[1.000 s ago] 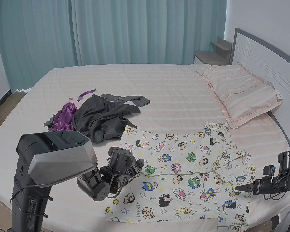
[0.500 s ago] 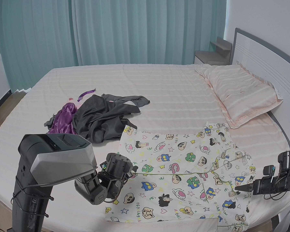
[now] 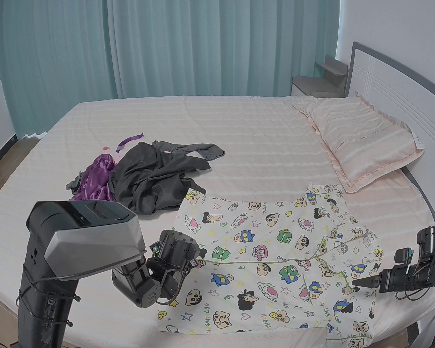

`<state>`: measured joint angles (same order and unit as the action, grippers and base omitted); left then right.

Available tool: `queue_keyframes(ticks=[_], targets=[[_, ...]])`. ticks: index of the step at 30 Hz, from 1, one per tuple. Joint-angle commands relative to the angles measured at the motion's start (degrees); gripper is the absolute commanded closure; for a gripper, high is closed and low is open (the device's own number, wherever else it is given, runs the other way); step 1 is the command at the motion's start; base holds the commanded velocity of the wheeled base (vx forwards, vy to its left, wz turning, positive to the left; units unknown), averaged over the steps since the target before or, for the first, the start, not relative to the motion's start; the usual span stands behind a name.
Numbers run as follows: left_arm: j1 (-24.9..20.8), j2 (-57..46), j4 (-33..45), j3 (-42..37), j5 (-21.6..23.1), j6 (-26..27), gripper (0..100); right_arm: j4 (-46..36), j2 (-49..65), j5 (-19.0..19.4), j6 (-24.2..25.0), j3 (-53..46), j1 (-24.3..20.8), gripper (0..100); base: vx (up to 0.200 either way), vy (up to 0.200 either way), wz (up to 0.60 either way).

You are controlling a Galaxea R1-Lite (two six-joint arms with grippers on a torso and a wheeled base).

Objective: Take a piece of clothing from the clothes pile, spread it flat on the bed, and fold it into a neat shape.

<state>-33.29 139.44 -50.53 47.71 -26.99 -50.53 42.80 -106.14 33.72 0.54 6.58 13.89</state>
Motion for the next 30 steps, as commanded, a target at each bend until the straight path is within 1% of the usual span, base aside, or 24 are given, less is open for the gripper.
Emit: queue_keyframes(ticks=[1,3,6,10,11,12,15,17,22,24,27,29,30], targets=[[0.07,-0.04,0.26,0.27,0.10,-0.09,0,0.00,-0.03,-0.06,-0.01,0.01,0.00,0,0.000,0.000,0.00],[0.42,-0.39,0.17,-0.08,0.10,-0.09,0,0.00,0.06,-0.06,-0.01,0.01,0.00,0,0.000,0.000,0.00],[2.27,-3.12,-0.27,-2.19,0.45,-0.53,0,0.00,0.15,-0.14,-0.10,0.01,0.00,0,0.000,0.000,0.00],[4.99,-9.27,-3.61,-10.18,6.69,-1.33,0,0.00,0.15,-0.23,-0.01,0.01,0.00,0,0.000,0.000,0.00],[5.61,-11.99,-6.42,-14.58,8.62,-1.94,0,0.00,0.06,-0.32,-0.10,0.01,0.00,0,0.000,0.000,0.00],[5.61,-13.05,-8.01,-16.69,9.15,-2.12,0,0.00,0.15,-0.50,-0.10,0.01,-0.09,0,0.000,0.000,0.00],[4.90,-16.04,-14.07,-25.13,10.99,-2.47,0,0.09,0.85,-1.02,-0.01,0.01,0.18,0,0.000,0.000,0.00],[3.41,-17.18,-16.97,-28.99,12.05,-2.56,0,0.09,1.91,-1.81,-0.01,0.01,0.35,0,-0.100,0.000,0.00],[0.07,-17.44,-17.41,-32.51,12.31,-3.79,0,0.09,2.70,-4.36,0.08,-0.69,0.00,0,-0.200,0.000,0.00],[-1.07,-16.83,-17.41,-33.65,13.72,-5.28,0,0.09,3.93,-4.72,0.17,-2.63,0.44,0,-0.200,0.000,0.00],[-1.16,-16.74,-17.59,-35.76,16.44,-5.28,0,1.14,4.28,-4.63,0.25,-4.74,1.32,0,-0.200,0.000,0.00],[-1.34,-16.56,-17.67,-36.20,17.32,-5.28,0,2.37,3.84,-4.54,0.43,-5.35,1.76,0,-0.200,0.000,0.00],[-1.78,-16.56,-17.50,-36.90,18.38,-5.28,0,4.13,3.05,-4.63,0.61,-6.06,1.94,0,0.000,0.000,0.00]])
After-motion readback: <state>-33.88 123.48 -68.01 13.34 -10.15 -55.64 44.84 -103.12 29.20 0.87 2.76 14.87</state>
